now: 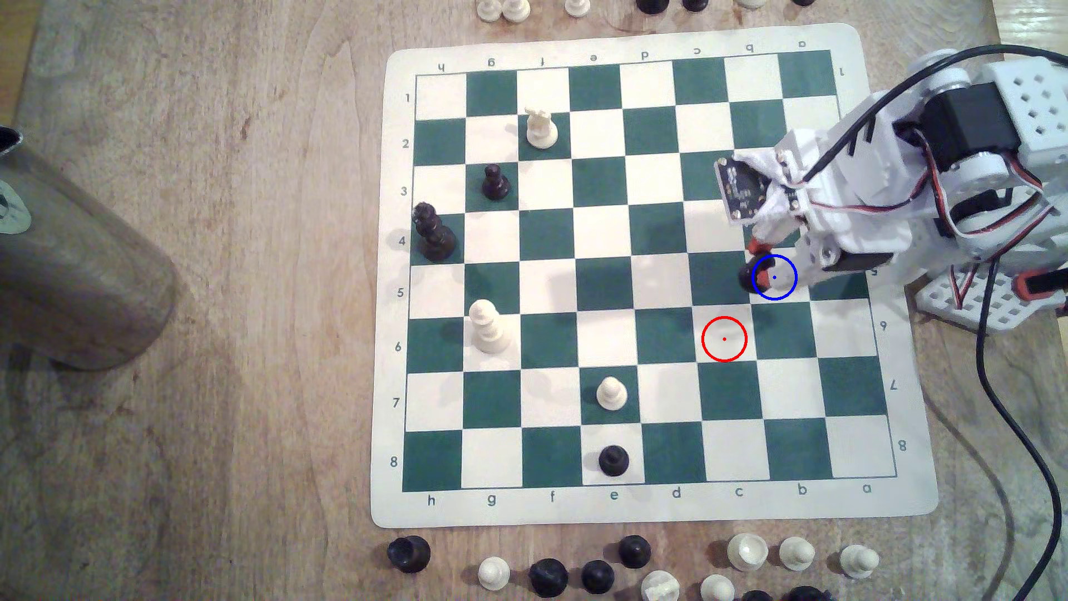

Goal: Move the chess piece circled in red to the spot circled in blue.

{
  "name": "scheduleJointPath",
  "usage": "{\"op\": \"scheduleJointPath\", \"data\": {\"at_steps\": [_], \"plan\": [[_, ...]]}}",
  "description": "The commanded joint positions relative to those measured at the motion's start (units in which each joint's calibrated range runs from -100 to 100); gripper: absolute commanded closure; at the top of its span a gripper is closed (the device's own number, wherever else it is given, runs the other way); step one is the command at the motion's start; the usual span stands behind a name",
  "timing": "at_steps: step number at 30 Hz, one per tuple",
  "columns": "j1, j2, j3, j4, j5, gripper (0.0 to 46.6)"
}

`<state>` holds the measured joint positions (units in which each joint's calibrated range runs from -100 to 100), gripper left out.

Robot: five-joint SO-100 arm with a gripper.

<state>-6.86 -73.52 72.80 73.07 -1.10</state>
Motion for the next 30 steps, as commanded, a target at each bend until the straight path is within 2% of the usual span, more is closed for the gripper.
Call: {"op": "scheduleJointPath", "data": {"at_steps": [1, 14, 30], "plan": [[0.6, -3.4, 0.4, 1.8, 0.5, 46.4], [0.4, -9.3, 5.9, 3.3, 0.2, 46.4], [1.8, -4.7, 7.4, 0.6, 1.1, 46.4]]}}
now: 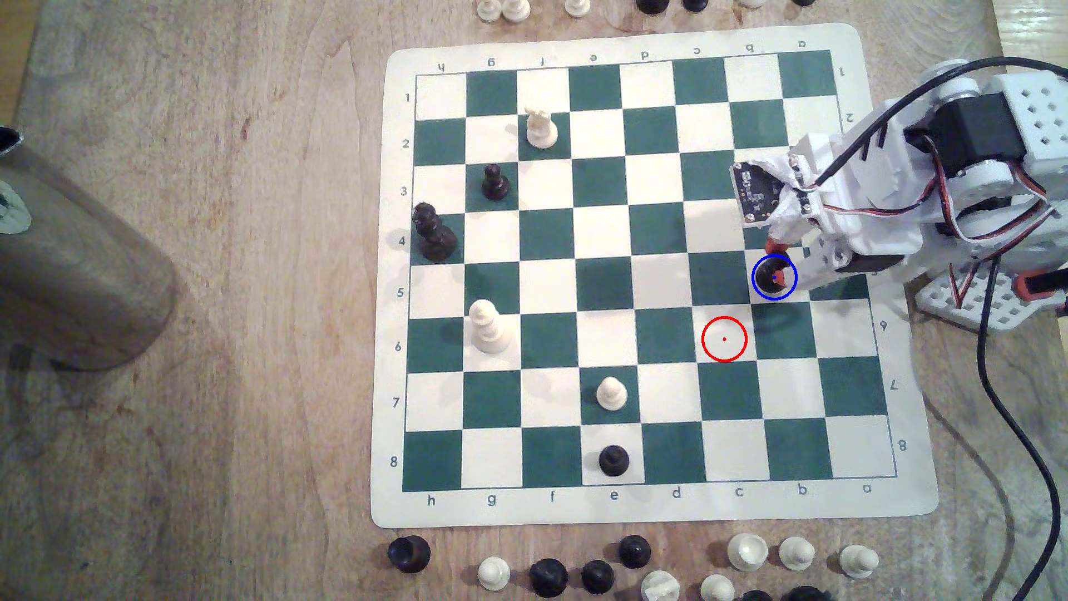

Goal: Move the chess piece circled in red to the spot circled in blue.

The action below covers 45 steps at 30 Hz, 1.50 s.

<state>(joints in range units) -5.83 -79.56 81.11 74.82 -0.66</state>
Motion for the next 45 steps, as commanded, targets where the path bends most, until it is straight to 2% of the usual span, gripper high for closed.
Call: {"op": "scheduleJointPath", "data": {"at_steps": [1, 16, 19, 26, 27, 38, 45], "plan": [[0.9, 1.4, -0.9, -1.2, 0.7, 46.4], [0.8, 6.3, -0.7, -1.4, 1.2, 46.1], [1.0, 7.1, -0.7, -1.8, 1.2, 42.9], [1.3, 7.1, -0.7, -1.7, 1.0, 24.7], [1.4, 6.8, -0.6, -1.7, 1.1, 23.5], [1.6, 7.6, -2.3, -0.5, 1.8, 19.2], [3.5, 7.8, -8.8, 2.7, 2.3, 17.3]]}}
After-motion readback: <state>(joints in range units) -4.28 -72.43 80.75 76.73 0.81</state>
